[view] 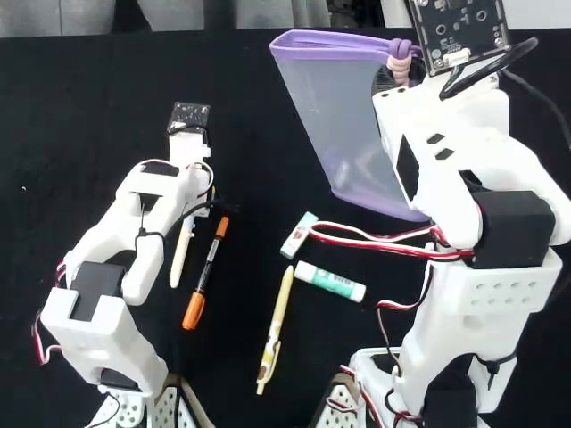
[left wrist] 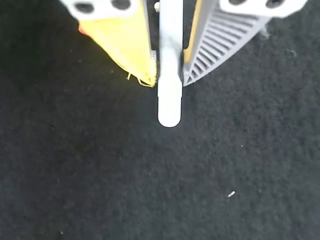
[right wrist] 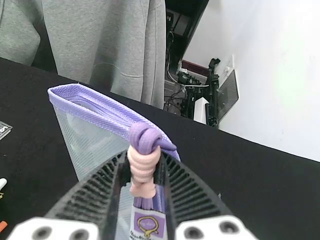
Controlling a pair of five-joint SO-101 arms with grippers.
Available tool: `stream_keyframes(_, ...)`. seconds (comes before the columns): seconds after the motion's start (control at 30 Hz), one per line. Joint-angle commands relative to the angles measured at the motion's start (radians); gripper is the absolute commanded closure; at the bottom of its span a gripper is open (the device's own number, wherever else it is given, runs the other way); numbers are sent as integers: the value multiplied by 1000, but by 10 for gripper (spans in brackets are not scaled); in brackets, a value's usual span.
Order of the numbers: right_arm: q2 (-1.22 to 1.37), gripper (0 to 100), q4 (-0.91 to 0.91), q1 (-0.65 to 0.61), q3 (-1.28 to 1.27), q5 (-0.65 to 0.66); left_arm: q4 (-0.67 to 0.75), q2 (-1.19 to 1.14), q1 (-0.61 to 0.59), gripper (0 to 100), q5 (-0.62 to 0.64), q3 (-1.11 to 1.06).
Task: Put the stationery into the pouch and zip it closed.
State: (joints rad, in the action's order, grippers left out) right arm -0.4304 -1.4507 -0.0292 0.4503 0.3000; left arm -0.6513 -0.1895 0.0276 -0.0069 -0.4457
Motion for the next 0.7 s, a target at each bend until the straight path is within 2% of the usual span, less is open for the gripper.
stream_keyframes(0.0, -7, 988, 9, -14, 59, -6, 25, 11, -13, 970, -2, 41)
stream_keyframes(0.17, -7, 988, 9, -14, 59, -6, 135, 109, -16, 970, 0, 85)
stream_keyframes(0.37, -7, 988, -12, -35, 74, -5, 209, 384, -4, 971, 29, 108)
stream_keyframes(0.53, -7, 988, -86, -132, 133, 0, 270, 643, -71, 971, 285, 21)
stream_keyframes(0.67, -7, 988, -144, -146, 194, 2, 334, 867, -160, 971, 486, -108)
